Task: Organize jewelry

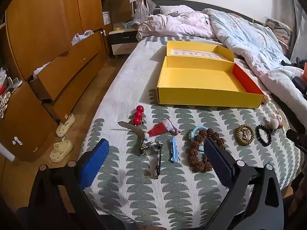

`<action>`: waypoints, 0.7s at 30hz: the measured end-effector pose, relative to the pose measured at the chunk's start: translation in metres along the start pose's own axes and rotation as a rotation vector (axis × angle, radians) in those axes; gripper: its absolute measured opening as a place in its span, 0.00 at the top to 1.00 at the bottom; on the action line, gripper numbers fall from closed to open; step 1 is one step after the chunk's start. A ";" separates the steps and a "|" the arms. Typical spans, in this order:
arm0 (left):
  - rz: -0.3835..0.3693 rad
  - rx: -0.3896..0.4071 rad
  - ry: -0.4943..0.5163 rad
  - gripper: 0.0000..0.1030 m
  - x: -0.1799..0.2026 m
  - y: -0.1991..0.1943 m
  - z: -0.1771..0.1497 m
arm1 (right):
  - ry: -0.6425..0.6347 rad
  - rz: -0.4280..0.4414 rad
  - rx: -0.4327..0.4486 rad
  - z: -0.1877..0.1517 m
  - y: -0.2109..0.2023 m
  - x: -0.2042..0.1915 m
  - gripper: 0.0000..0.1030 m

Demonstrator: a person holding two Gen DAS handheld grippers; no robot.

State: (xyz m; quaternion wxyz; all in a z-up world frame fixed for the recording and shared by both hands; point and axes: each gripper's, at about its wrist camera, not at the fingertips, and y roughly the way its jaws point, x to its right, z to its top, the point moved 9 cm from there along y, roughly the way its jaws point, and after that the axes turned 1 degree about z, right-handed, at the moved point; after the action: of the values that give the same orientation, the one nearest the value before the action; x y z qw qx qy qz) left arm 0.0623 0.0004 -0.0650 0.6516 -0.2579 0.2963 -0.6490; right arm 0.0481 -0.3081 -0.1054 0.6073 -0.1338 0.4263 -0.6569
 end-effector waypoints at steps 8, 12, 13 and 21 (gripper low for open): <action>0.001 -0.006 0.009 0.05 0.000 -0.001 -0.001 | 0.001 -0.004 0.003 0.000 0.000 0.000 0.03; 0.001 -0.009 0.008 0.05 0.001 0.002 -0.002 | -0.006 -0.008 -0.002 -0.001 0.002 -0.002 0.03; -0.001 -0.010 0.008 0.05 -0.002 0.005 -0.003 | -0.007 -0.008 -0.002 -0.001 0.002 -0.002 0.03; 0.003 -0.012 0.012 0.05 0.001 0.006 -0.003 | -0.006 -0.008 -0.001 0.000 0.000 0.000 0.03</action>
State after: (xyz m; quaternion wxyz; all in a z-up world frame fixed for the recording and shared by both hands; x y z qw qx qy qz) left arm 0.0642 0.0002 -0.0708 0.6492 -0.2572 0.3045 -0.6478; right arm 0.0475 -0.3085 -0.1054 0.6057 -0.1379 0.4244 -0.6587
